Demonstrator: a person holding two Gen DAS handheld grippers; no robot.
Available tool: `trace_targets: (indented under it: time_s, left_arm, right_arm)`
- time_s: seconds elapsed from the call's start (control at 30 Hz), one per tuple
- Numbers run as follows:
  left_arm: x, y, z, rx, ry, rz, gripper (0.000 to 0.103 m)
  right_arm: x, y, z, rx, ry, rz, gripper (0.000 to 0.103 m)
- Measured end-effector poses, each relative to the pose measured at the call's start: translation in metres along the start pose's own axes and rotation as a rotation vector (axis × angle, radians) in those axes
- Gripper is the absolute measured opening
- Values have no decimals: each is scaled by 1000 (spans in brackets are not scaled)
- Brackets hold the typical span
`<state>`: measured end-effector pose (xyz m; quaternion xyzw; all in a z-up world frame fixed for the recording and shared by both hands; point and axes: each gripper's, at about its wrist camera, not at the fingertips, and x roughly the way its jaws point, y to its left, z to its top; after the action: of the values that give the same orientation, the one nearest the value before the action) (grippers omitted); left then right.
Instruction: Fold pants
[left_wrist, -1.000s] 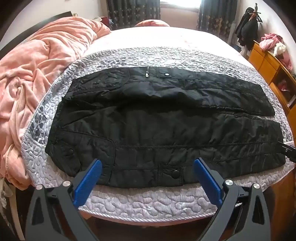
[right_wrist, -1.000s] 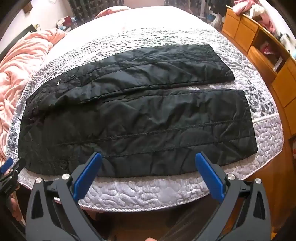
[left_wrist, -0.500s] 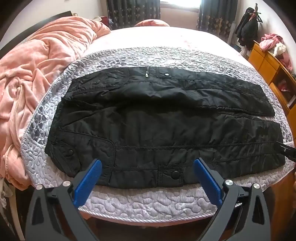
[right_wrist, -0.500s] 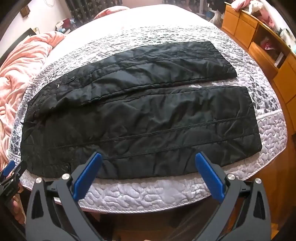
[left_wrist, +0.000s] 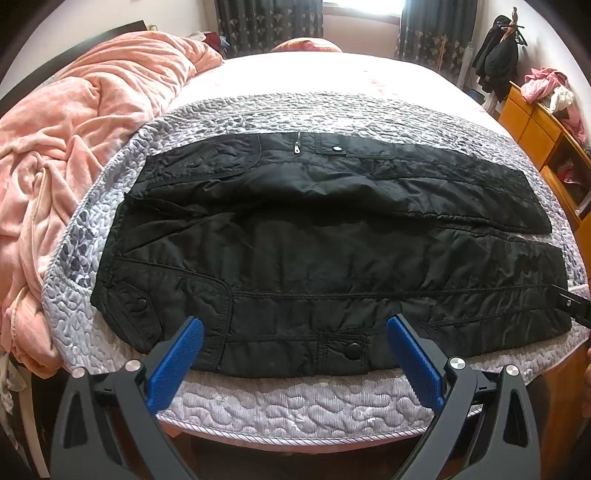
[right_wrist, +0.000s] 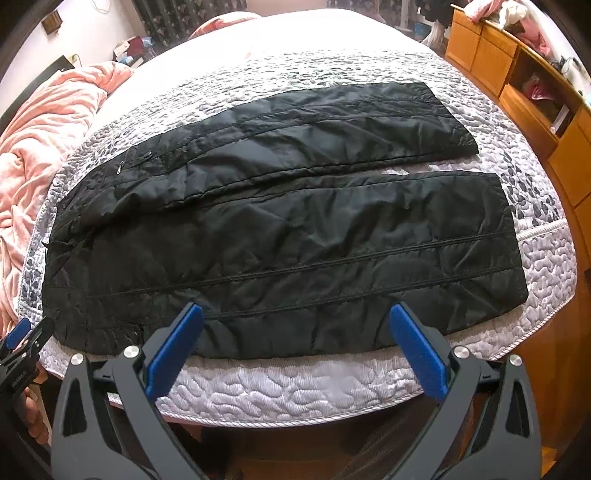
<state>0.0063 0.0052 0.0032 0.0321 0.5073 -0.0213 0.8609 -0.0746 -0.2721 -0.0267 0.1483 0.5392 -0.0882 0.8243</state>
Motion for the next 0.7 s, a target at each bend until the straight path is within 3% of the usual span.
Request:
trace_targets:
  time_s: [0.7]
  left_arm:
    - [5,-2,3,11,5,9,99]
  right_arm:
    - [2,-1,4,-8,-9,-5,101]
